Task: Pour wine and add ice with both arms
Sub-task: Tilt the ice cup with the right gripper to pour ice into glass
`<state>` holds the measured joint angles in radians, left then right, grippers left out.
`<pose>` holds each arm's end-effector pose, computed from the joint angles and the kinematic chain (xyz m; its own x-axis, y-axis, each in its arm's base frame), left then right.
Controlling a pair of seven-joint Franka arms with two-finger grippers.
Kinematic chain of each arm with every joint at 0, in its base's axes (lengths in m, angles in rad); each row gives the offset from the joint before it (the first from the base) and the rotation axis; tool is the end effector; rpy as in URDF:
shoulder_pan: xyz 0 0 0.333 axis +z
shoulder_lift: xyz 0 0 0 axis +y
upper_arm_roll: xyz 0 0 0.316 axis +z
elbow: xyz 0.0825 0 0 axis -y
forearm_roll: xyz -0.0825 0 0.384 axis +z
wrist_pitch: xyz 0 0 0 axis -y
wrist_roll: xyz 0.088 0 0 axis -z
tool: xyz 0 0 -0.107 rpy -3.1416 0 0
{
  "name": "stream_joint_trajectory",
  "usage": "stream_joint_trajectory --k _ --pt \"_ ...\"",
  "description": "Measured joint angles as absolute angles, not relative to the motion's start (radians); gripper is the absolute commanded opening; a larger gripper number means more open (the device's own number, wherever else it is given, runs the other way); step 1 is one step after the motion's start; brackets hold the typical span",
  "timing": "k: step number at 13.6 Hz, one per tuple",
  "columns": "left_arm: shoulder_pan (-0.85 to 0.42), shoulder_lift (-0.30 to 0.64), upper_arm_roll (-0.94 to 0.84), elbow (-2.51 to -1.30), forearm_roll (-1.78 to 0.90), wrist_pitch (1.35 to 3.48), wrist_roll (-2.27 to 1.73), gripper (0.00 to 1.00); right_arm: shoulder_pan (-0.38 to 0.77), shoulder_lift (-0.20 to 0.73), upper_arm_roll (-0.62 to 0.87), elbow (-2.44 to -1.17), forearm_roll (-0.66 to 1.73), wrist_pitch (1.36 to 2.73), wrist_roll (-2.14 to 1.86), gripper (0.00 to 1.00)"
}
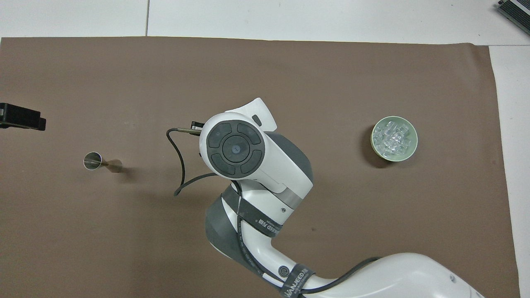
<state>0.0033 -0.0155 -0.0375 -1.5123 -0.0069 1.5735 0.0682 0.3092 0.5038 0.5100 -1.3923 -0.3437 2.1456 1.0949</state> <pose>0.5500 -0.0197 0.6610 0.9918 -0.1021 0.0769 -0.1025 -0.9947 0.0011 0.5541 0.4627 0.4782 0.9440 -0.2430 0.2231 -0.1917 -0.9545 -0.2283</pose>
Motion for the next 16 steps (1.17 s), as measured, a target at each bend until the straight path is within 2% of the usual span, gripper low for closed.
stream_joint_trajectory --k 4,7,16 --pt "0.003 -0.016 -0.033 -1.512 -0.007 1.573 0.068 1.0 0.319 0.5 0.514 -1.392 -0.344 2.099 1.099 0.12" --pt "0.003 -0.016 -0.033 -1.512 -0.007 1.573 0.068 1.0 0.324 0.491 0.514 -1.391 -0.344 2.085 1.105 0.34" --pt "0.003 -0.016 -0.034 -1.512 -0.008 1.573 0.068 1.0 0.324 0.491 0.514 -1.39 -0.351 2.084 1.106 0.37"
